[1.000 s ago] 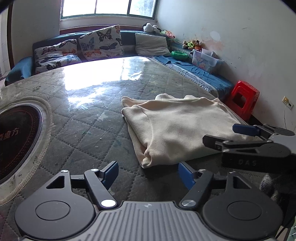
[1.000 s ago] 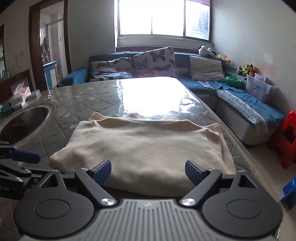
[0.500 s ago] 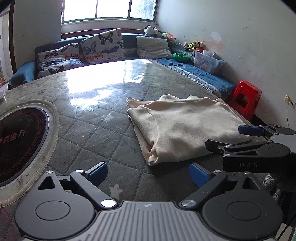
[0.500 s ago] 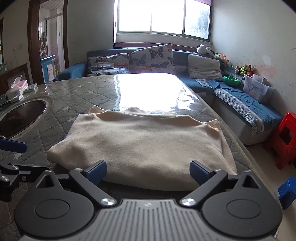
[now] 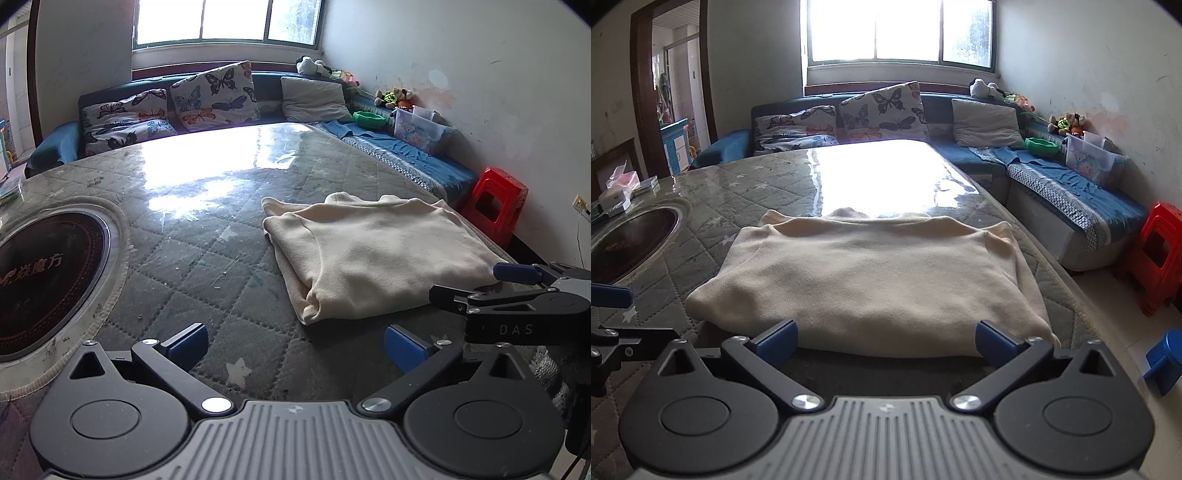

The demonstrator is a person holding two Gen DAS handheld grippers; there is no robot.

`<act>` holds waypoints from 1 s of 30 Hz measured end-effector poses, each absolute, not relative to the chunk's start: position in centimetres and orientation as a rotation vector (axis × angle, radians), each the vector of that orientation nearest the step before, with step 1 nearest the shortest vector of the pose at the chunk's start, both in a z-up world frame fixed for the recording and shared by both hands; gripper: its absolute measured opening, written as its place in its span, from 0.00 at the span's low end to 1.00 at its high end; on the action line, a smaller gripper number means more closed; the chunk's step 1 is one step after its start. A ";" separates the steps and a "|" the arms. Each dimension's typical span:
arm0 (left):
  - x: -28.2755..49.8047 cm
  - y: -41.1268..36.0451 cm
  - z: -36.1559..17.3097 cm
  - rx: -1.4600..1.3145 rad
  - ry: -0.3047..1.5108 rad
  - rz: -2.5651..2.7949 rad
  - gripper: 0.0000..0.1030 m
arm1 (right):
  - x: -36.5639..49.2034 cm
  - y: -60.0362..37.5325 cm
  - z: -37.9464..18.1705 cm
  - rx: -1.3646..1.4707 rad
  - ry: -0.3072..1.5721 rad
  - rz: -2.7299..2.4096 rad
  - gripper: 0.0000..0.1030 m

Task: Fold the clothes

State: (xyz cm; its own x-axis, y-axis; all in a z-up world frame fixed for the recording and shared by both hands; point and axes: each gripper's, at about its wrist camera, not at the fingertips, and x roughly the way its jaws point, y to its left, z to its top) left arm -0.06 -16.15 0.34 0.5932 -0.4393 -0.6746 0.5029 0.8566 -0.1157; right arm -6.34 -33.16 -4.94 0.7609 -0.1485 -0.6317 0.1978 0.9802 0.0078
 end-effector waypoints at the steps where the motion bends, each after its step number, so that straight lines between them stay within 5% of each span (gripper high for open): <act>1: -0.1 -16.1 0.4 0.089 0.757 -0.548 1.00 | -6.5 -33.1 -4.9 0.078 0.681 -0.192 1.00; 30: -2.7 -16.6 0.3 0.112 0.735 -0.537 1.00 | -8.5 -32.5 -5.4 0.093 0.694 -0.205 1.00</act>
State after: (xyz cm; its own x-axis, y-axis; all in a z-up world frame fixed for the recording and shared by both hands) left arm -2.70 -16.60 0.28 0.6142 -0.4266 -0.6639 0.5032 0.8598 -0.0870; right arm -8.51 -32.46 -5.37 0.7495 -0.1562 -0.6433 0.2179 0.9758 0.0169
